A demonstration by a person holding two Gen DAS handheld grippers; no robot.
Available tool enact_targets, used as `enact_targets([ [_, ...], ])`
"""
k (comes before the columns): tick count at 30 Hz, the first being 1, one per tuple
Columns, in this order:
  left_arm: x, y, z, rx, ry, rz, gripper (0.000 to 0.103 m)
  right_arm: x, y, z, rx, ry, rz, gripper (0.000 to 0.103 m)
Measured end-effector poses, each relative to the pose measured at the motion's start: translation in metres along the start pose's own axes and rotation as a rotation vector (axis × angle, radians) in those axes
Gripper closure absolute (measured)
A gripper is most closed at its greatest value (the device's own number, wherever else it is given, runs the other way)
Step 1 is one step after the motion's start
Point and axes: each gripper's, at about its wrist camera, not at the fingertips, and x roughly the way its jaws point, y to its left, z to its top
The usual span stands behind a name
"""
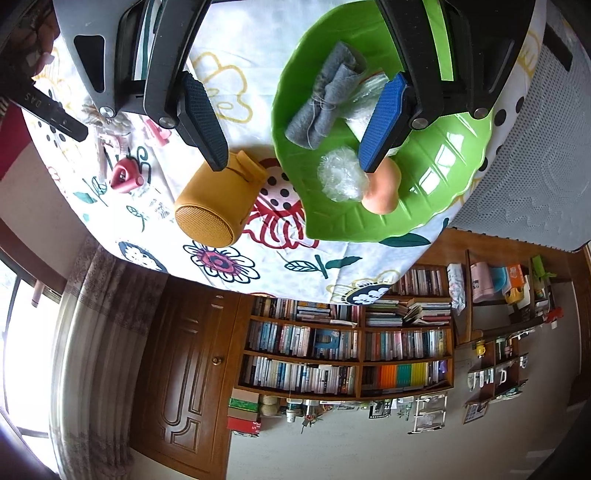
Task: Organize soft objects
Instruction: 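Move both open tools away from the plate toward the remaining items, then close the right tool on the white foam strip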
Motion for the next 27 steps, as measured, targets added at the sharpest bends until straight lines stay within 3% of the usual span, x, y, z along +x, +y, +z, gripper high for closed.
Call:
enact_targets([
  [4, -0.004, -0.016, -0.003, 0.034, 0.003, -0.030, 0.029, 0.007, -0.013, 0.005, 0.022, 0.014, -0.040, 0.050],
  [18, 0.000, -0.057, -0.018, 0.122, 0.055, -0.096, 0.029, 0.054, -0.023, 0.035, 0.038, 0.085, -0.045, 0.065],
  [27, 0.008, -0.067, -0.024, 0.139, 0.088, -0.098, 0.029, 0.058, -0.031, 0.035, 0.013, 0.087, -0.064, 0.089],
])
